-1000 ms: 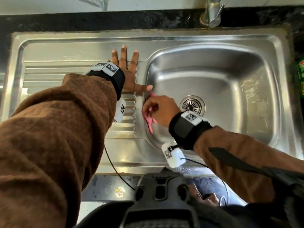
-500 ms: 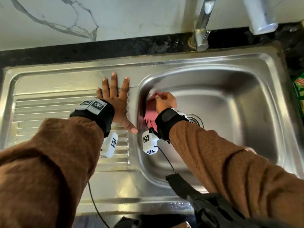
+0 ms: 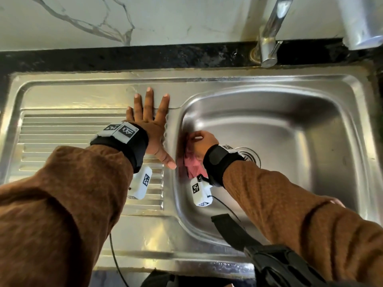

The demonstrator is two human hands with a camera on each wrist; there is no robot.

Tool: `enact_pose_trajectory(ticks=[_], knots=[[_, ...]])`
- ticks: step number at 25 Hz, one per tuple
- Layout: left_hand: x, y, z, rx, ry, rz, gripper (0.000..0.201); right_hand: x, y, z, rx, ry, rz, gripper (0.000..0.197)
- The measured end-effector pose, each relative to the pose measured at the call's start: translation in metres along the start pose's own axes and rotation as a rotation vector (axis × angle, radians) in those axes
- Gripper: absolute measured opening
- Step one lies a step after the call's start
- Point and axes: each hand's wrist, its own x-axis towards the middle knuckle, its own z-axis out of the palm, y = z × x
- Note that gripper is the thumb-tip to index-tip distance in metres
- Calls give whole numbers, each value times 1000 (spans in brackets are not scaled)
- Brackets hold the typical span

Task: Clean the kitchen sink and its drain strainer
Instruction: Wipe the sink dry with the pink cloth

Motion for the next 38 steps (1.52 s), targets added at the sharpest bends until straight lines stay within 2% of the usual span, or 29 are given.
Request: enact_pose_trajectory(ticks=[2,3,6,8,11,13,15,16,19,20,24,29,32,34,37,38], knots=[[0,1,-1,6,-3,-3,177,-4,-5,-9,122,-141,81,30],[0,1,-1,8,-5,-2,177,-4,-11,-13,209,-151,78,33],[-1,1,-2,8,-3,-2,178,0,-34,-23,438,12,-99,39],[-2,2,-2,11,-4,-6,178,-9,-37,-22,413,64,-204,36],[-1,2,-3,28,-9,-10,178,-34,-23,-18,297,-77,-245,28],[0,2,-2,29,-14,-14,178,-41,-19,-23,151,-104,-333,26],[0,2,-1,27,-10,-11,178,-38,-29,-28,22,-39,-489,25],[2,2,0,30,-4,-10,179,-34,-38,-30,39,9,-531,26],[4,1,0,32,5,-17,178,-29,-61,-30,135,178,-557,30],[5,0,1,39,3,-21,178,-33,-62,-28,125,179,-559,29],[3,2,3,90,42,-36,178,-74,-43,-26,61,-92,-526,30],[-1,6,-8,137,9,-65,185,-119,-26,-38,-544,-273,-638,26],[-16,14,-5,210,25,-55,184,-153,-21,-40,-772,-425,-624,18],[-33,25,-1,210,74,-26,167,-167,-15,-36,-832,-476,-685,17],[-57,34,16,246,246,55,133,-179,-5,-29,-1012,-552,-818,25],[-66,36,26,266,277,60,129,-182,0,-28,-1046,-584,-826,26]])
